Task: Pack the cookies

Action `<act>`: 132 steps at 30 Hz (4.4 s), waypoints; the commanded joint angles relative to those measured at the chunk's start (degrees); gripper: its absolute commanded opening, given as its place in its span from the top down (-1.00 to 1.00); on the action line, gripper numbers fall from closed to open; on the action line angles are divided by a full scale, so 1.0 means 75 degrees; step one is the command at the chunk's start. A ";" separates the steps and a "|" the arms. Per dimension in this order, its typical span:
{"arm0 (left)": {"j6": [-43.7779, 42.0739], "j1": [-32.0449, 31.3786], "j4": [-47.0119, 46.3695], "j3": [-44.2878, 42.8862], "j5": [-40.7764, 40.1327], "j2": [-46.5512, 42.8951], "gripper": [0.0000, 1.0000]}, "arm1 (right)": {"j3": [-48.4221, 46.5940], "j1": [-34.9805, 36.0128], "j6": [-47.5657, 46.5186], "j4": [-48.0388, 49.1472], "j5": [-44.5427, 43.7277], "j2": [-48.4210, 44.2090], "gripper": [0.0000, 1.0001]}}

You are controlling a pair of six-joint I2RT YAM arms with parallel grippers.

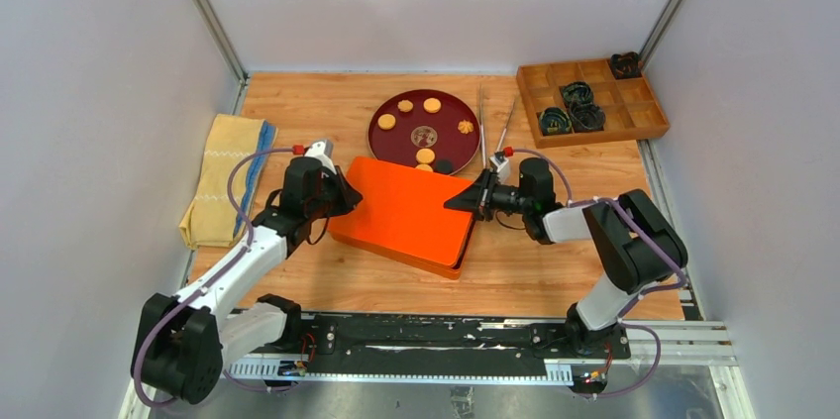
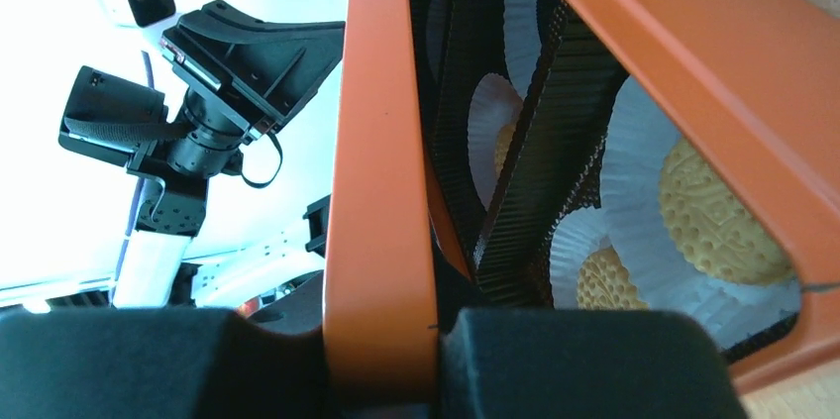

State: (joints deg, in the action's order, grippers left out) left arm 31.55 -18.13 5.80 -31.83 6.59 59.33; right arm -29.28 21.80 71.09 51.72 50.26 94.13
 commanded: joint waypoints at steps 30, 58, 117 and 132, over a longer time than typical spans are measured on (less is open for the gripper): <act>0.0490 -0.0020 -0.2493 0.0716 0.1053 0.2503 1.00 | -0.1795 -0.0229 -0.3896 -1.0483 -0.4551 -0.4260 -0.62; 0.0974 0.1466 0.1572 -0.1480 -0.1166 0.1148 1.00 | -0.1494 -0.0235 -0.3972 -1.2285 -0.7407 -0.4460 1.00; 0.0849 -0.0465 0.2112 -0.1208 -0.0867 -0.1041 1.00 | -0.4918 0.0765 -0.6395 -1.1909 -0.7725 -0.2346 1.00; 0.0651 -0.0911 0.5049 -0.2244 -0.2391 -0.2575 1.00 | -0.5193 0.4339 -0.7387 -1.2143 -0.6123 -0.1773 1.00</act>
State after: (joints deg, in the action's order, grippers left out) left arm 36.84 -24.62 39.70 -44.56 -3.01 41.93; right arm -69.19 46.98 18.96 -37.56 2.46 79.50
